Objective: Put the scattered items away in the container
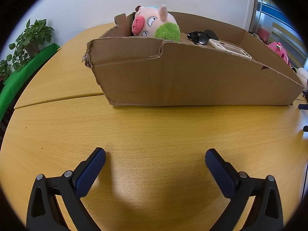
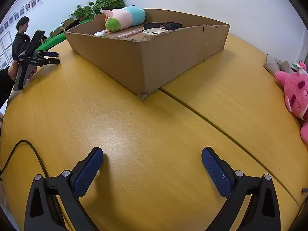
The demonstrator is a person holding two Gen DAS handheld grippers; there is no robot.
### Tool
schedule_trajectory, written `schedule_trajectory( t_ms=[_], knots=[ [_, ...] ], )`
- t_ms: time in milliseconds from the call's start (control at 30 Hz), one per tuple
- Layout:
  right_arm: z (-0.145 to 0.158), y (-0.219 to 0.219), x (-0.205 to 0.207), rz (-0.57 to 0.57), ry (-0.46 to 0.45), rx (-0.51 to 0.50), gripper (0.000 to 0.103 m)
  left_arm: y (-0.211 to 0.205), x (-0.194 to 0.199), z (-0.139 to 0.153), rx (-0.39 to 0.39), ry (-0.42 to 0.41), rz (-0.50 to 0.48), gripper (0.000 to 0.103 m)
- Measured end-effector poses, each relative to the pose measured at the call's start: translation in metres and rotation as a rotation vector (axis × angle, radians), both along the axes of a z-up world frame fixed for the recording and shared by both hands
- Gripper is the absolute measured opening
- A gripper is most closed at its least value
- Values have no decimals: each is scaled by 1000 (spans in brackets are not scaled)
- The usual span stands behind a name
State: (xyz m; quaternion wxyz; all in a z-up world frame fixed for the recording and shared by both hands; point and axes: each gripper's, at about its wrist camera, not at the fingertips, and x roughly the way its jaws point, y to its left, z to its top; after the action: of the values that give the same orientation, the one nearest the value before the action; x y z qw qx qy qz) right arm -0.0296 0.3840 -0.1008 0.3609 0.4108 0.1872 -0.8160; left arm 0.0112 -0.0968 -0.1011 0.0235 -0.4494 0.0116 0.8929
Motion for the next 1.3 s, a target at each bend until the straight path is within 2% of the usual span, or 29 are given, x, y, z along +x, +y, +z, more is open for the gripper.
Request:
schedule_trajectory(
  t_ms=[100, 267, 500, 733, 1300],
  knots=[
    [0, 5, -6, 17, 1, 1, 103, -2, -3, 0, 1, 0, -72, 103],
    [2, 13, -14, 39, -1, 0, 103, -20, -20, 0, 3, -1, -286, 103],
    [2, 20, -13, 19, 6, 4, 103, -74, -38, 1, -2, -4, -370, 103],
    [2, 26, 3, 3, 5, 3, 103, -119, -57, 2, -3, -8, -323, 103],
    [3, 26, 2, 4, 5, 2, 103, -119, -58, 1, -8, -9, -315, 103]
  ],
)
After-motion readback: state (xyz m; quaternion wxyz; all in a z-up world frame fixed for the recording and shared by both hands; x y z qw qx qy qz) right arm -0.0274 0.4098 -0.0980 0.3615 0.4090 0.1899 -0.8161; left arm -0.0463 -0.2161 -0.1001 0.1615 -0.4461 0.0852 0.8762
